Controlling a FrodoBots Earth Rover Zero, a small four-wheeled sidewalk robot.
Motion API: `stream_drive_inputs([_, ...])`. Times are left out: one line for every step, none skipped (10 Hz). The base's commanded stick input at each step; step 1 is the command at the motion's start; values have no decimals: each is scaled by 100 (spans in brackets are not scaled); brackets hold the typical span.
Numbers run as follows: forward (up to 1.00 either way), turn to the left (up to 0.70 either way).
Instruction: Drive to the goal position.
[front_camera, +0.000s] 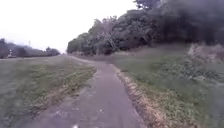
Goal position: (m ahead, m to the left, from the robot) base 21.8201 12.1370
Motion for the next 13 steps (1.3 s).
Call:
stream_drive_inputs([60, 0])
stream_drive_inputs([60, 4])
stream_drive_inputs([60, 11])
stream_drive_inputs([60, 15])
stream_drive_inputs([60, 15])
stream_drive_inputs([60, 6])
stream_drive_inputs([60, 0])
stream_drive_inputs([60, 0])
stream_drive_inputs([60, 0])
stream_drive_inputs([60, 0])
stream_drive_inputs([60, 0])
stream_drive_inputs([60, 0])
stream_drive_inputs([60, 0])
